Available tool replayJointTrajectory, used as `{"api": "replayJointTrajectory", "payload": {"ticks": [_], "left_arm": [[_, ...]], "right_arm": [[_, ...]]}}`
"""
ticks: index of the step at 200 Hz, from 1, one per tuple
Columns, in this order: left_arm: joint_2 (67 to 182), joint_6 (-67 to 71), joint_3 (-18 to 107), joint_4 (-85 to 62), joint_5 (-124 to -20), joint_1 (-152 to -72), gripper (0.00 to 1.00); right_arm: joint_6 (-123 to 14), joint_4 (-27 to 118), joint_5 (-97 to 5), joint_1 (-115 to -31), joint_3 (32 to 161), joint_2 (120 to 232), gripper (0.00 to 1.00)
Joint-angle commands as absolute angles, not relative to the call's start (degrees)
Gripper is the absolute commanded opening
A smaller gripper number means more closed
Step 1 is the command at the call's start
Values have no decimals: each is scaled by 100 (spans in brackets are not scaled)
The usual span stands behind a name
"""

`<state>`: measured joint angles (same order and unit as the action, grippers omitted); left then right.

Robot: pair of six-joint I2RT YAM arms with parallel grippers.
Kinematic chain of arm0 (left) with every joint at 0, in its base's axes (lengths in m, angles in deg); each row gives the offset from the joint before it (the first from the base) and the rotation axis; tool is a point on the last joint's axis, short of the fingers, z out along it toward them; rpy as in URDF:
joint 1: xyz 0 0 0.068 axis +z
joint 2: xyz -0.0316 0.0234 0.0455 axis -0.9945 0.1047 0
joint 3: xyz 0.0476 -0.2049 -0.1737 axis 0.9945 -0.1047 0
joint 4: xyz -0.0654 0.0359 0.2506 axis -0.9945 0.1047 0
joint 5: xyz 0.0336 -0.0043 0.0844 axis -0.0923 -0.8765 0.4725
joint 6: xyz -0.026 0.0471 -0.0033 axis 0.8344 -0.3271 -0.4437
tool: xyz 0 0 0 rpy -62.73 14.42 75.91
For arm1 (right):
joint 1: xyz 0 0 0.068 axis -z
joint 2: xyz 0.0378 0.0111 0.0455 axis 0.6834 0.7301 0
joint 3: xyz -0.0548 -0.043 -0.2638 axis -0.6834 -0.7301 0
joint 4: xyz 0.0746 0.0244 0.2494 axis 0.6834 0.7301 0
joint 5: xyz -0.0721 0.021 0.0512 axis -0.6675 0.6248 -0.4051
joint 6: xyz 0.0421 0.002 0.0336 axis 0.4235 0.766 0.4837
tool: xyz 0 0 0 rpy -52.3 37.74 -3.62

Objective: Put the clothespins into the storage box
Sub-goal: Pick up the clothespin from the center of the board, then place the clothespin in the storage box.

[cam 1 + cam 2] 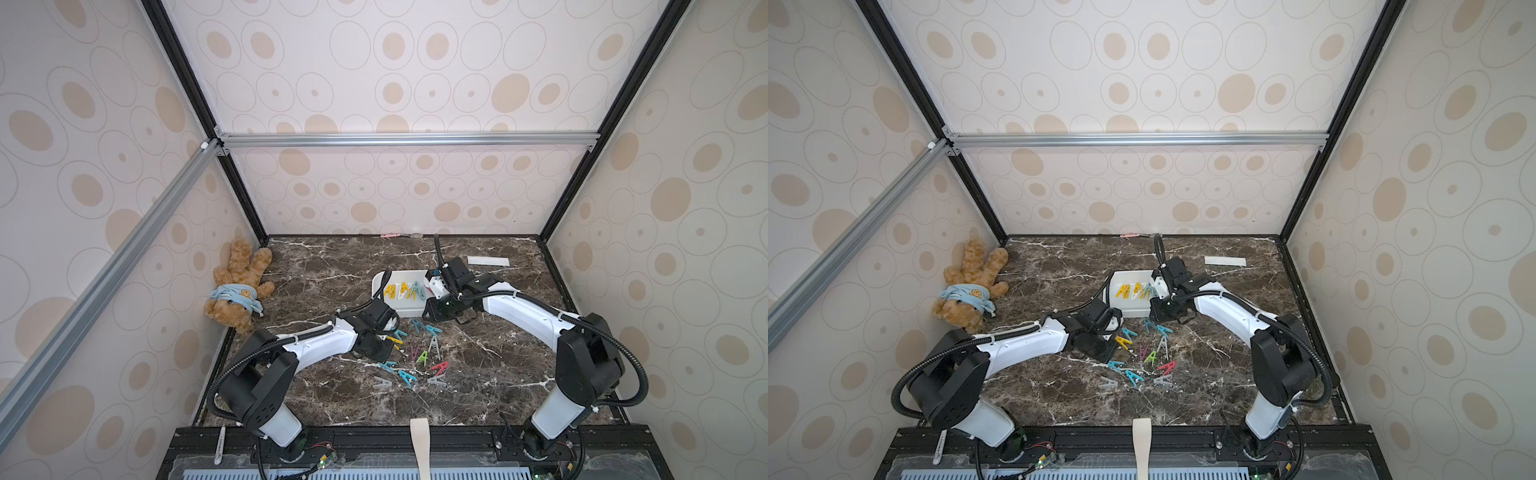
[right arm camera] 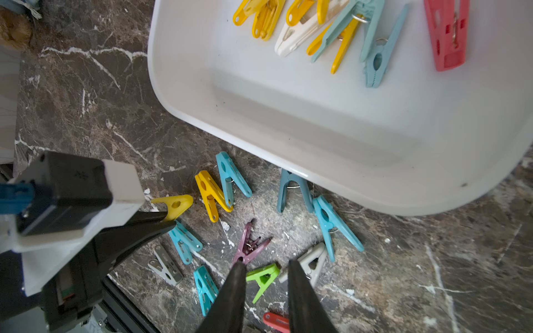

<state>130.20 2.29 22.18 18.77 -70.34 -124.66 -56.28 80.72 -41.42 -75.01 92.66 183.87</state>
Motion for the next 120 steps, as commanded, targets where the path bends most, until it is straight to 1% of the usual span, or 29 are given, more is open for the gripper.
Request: {"api": "replayJointTrajectory", "payload": {"ticks": [1, 24, 47, 65, 88, 120], "left_arm": [[12629, 385, 2193, 2086, -6957, -12447, 4], [12290, 424, 2298, 2364, -7120, -12336, 4], [12107, 521, 2722, 2556, -7446, -12113, 4], [12125, 718, 3065, 2298, -7763, -11922, 4], [12518, 907, 3548, 1784, -8029, -11790, 5], [13473, 950, 4420, 1582, -7646, -11682, 5]], "right_arm": [[-5581, 8140, -4221, -7554, 9215, 18170, 28], [-5602, 8131, -4299, -7563, 9128, 18048, 28], [-5620, 8080, -4429, -7563, 9016, 17879, 28], [-5612, 8017, -4496, -7563, 8958, 17773, 28], [-5602, 8072, -4547, -7563, 9045, 17693, 28], [-5685, 8198, -4688, -7569, 9134, 17540, 29]]}}
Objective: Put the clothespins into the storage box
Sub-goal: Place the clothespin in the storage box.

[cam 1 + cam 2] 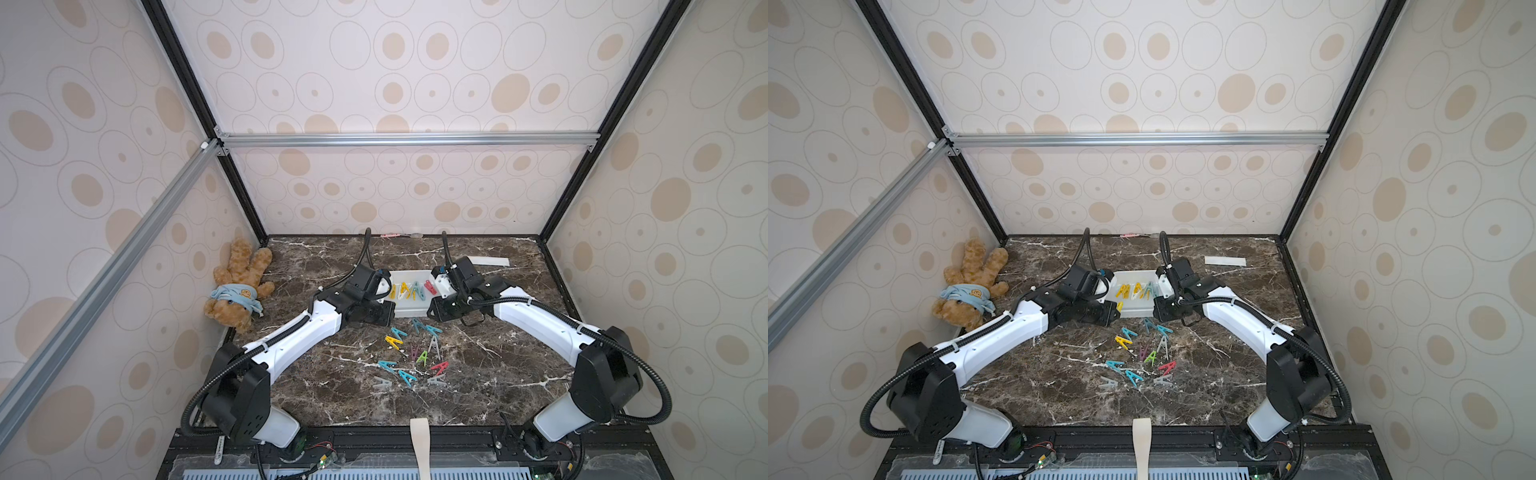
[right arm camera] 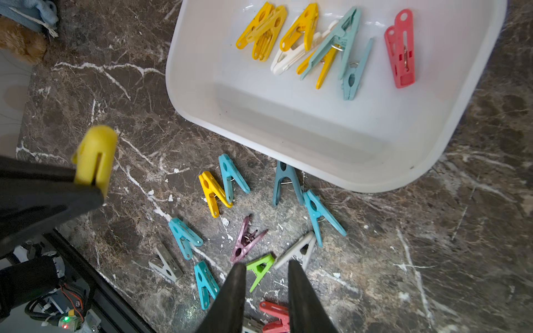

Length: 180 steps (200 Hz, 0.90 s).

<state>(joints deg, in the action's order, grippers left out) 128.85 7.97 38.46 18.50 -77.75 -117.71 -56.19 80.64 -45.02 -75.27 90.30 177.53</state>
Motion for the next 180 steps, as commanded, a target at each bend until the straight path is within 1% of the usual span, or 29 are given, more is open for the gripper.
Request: {"api": "replayJointTrajectory", "payload": {"ticks": [1, 34, 69, 104, 127, 151, 163, 180], "left_arm": [[13487, 952, 4449, 1584, -7629, -11675, 5], [14369, 937, 4947, 1220, -7481, -11414, 4], [15197, 862, 5621, 1247, -7622, -11326, 4], [15768, 839, 6066, 1360, -7628, -11326, 5], [15980, 814, 6221, 1387, -7593, -11317, 9], [16126, 790, 6350, 1383, -7581, -11310, 15], [16176, 791, 6415, 1384, -7585, -11310, 20], [16239, 781, 6513, 1452, -7585, -11308, 23]], "right_arm": [[-5688, 8206, -4689, -7566, 9139, 17536, 29], [-5687, 8411, -4804, -7563, 9060, 17268, 29], [-5376, 8114, -4865, -7572, 8466, 16724, 29], [-5313, 8109, -4761, -7572, 8240, 16733, 29], [-5406, 8216, -4764, -7572, 8249, 16753, 30], [-5457, 8165, -4859, -7572, 8188, 16679, 30], [-5488, 8146, -4814, -7572, 8201, 16678, 31], [-5513, 8174, -4765, -7573, 8240, 16701, 31]]}}
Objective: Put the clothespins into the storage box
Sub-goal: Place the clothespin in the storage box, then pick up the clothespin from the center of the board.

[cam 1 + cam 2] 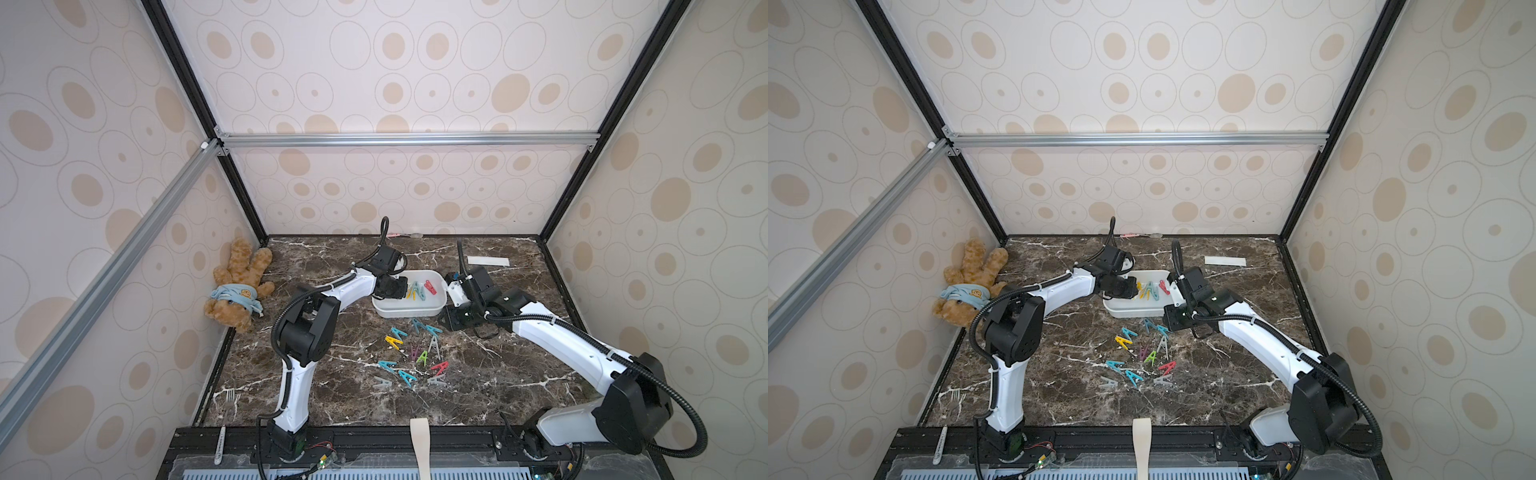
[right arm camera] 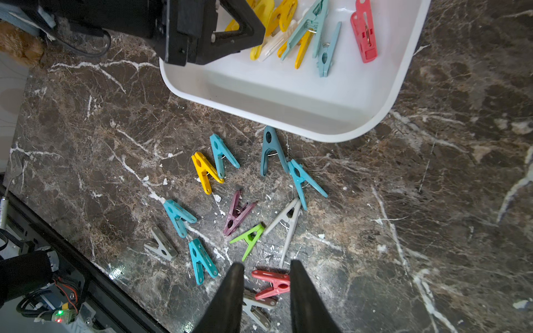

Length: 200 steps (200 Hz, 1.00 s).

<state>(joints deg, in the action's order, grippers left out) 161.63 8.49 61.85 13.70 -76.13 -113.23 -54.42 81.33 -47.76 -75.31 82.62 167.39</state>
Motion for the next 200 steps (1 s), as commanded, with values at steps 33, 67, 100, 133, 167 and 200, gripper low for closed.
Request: {"api": "replayJointTrajectory", "payload": {"ticks": [33, 67, 100, 133, 167, 200], "left_arm": [[16016, 807, 6435, 1386, -7576, -11308, 31], [15640, 760, 6313, 1367, -7567, -11308, 38], [15169, 784, 5941, 1267, -7568, -11317, 40], [14230, 832, 4784, 829, -7434, -11316, 47], [13449, 838, 3691, 737, -7113, -11317, 51], [12756, 923, 3036, 863, -6729, -11317, 51]], "right_arm": [[-5524, 8197, -4758, -7572, 8232, 16614, 31], [-5576, 8225, -4770, -7579, 8350, 16640, 31], [-5664, 8344, -4904, -7692, 8450, 16628, 32], [-5669, 8534, -5306, -8106, 8150, 16433, 40], [-5466, 8793, -5854, -8960, 7756, 16222, 46], [-5286, 9017, -5958, -9636, 7303, 16376, 49]]}}
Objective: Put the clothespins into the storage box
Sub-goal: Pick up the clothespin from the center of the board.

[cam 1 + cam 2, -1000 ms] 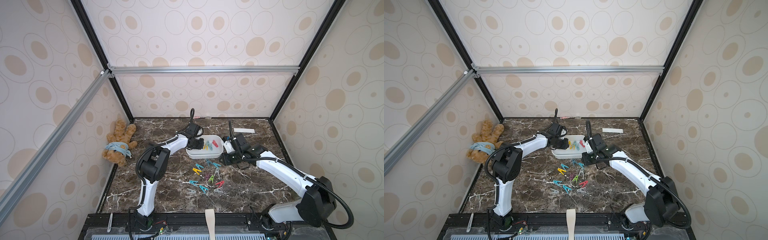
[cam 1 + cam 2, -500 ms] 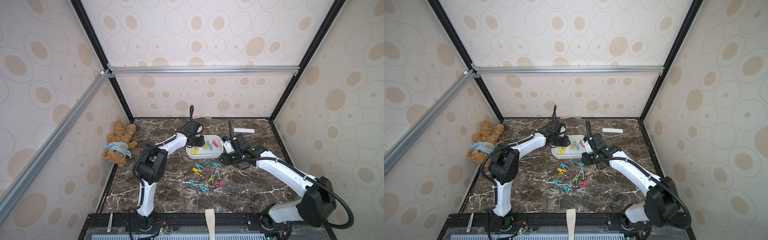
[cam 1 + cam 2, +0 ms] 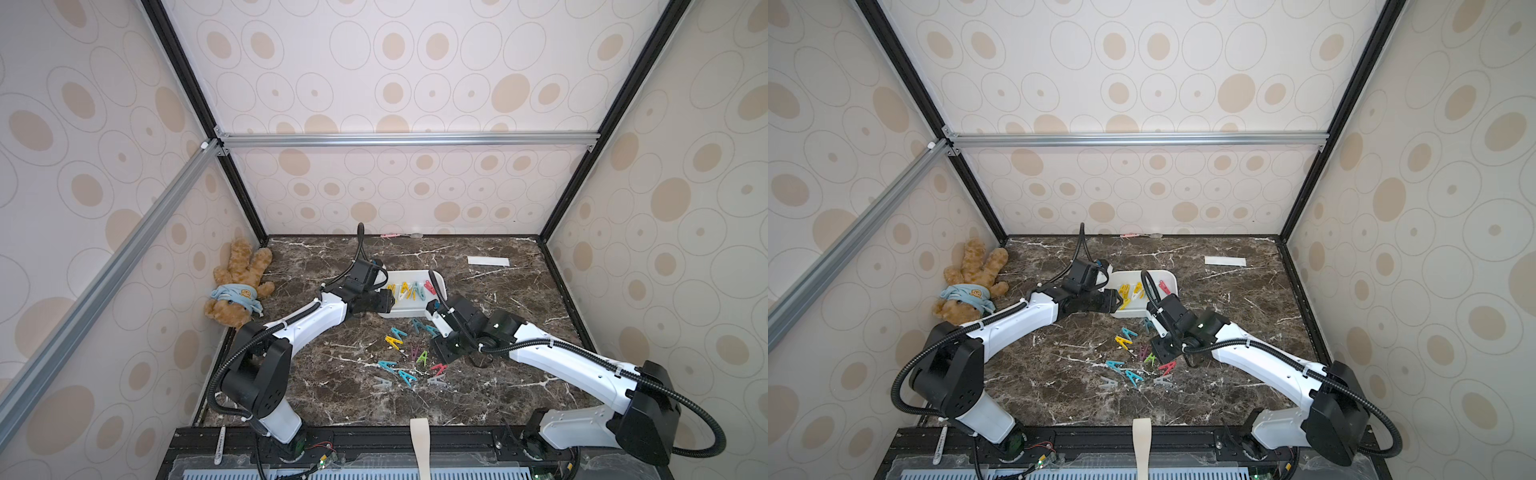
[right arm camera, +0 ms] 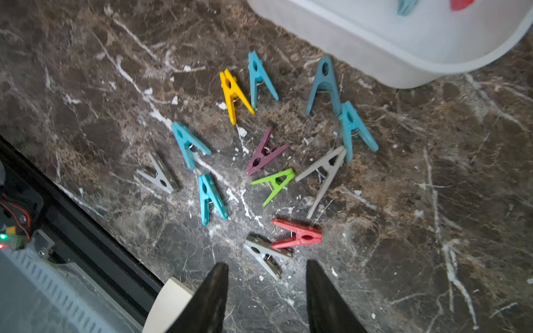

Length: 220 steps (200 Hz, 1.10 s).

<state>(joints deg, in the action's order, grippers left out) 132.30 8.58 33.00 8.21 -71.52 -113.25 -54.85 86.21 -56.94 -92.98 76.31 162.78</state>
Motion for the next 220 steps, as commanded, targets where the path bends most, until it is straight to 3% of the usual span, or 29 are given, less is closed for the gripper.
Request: {"api": "replayJointTrajectory", "payload": {"ticks": [1, 64, 220], "left_arm": [[12747, 929, 3019, 864, -6718, -11317, 51], [12356, 1068, 2799, 882, -6644, -11289, 53], [12519, 1112, 2741, 867, -6701, -11274, 52]], "right_arm": [[-5286, 9016, -5948, -9645, 7297, 16382, 49], [-5752, 8364, -5938, -9839, 7040, 17105, 56], [-5702, 8294, -5933, -9838, 6961, 17822, 39]]}}
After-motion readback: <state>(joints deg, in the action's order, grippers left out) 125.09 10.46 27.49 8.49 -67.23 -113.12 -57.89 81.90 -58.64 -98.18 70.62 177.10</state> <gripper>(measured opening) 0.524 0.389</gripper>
